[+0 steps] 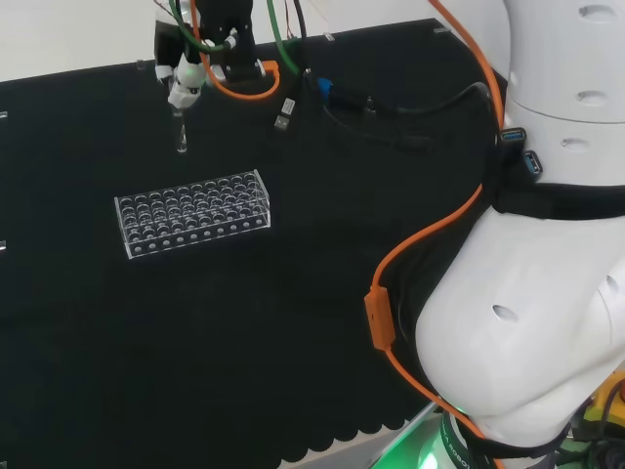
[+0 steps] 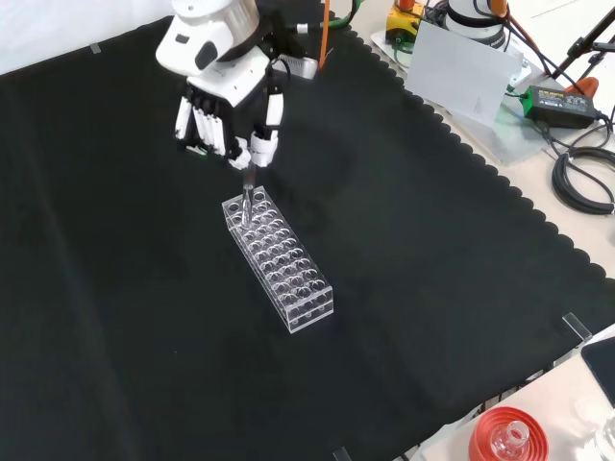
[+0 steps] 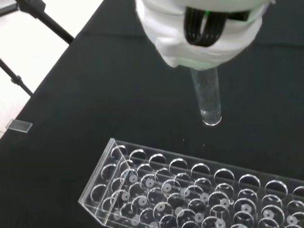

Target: Shake the test tube.

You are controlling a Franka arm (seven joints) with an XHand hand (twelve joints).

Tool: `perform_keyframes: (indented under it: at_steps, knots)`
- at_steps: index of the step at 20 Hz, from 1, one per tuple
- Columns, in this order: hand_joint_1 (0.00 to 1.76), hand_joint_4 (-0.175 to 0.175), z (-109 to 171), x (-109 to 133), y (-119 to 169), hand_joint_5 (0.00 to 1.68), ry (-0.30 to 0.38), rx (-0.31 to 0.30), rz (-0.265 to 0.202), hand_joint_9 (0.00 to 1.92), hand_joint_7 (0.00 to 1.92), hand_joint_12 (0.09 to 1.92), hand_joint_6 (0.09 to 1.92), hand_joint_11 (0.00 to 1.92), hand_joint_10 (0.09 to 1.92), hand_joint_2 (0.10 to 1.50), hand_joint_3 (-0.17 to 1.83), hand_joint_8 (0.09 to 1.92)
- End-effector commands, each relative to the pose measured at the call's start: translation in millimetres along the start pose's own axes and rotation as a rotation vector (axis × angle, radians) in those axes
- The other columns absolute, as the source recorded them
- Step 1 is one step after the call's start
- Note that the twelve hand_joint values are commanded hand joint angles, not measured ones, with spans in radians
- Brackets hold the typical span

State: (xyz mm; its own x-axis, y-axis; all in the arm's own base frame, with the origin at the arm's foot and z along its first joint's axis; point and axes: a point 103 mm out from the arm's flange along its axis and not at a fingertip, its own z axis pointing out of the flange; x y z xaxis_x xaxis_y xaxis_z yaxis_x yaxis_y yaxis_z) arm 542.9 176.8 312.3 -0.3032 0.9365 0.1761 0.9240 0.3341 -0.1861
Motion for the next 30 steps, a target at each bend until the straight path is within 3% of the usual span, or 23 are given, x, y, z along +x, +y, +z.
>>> perform_keyframes:
  at_steps: [1,7,14,17,27,30]
  knots:
    - [1.42,-0.175,-15.7,-2.5,-6.7,1.18,-0.002,-0.032,0.005,1.2,1.3,1.28,0.75,0.63,0.55,0.71,0.56,0.86]
    - [1.42,-0.175,-20.5,3.6,-5.5,1.18,0.005,-0.039,-0.007,1.2,1.31,1.28,0.75,0.63,0.55,0.71,0.56,0.86]
    - [1.42,-0.175,-13.1,43.4,2.4,1.19,0.037,-0.012,-0.096,1.2,1.31,1.28,0.74,0.63,0.55,0.71,0.57,0.86]
    - [1.42,-0.175,-10.9,50.1,3.0,1.19,0.028,-0.003,-0.11,1.2,1.31,1.28,0.74,0.63,0.55,0.71,0.57,0.85]
    - [1.42,-0.175,-12.1,-14.8,-17.8,1.19,-0.02,0.004,0.033,1.2,1.31,1.28,0.74,0.63,0.54,0.7,0.57,0.85]
    - [1.42,-0.175,-15.9,-22.7,-20.7,1.19,-0.012,-0.006,0.051,1.21,1.31,1.28,0.74,0.63,0.54,0.7,0.57,0.85]
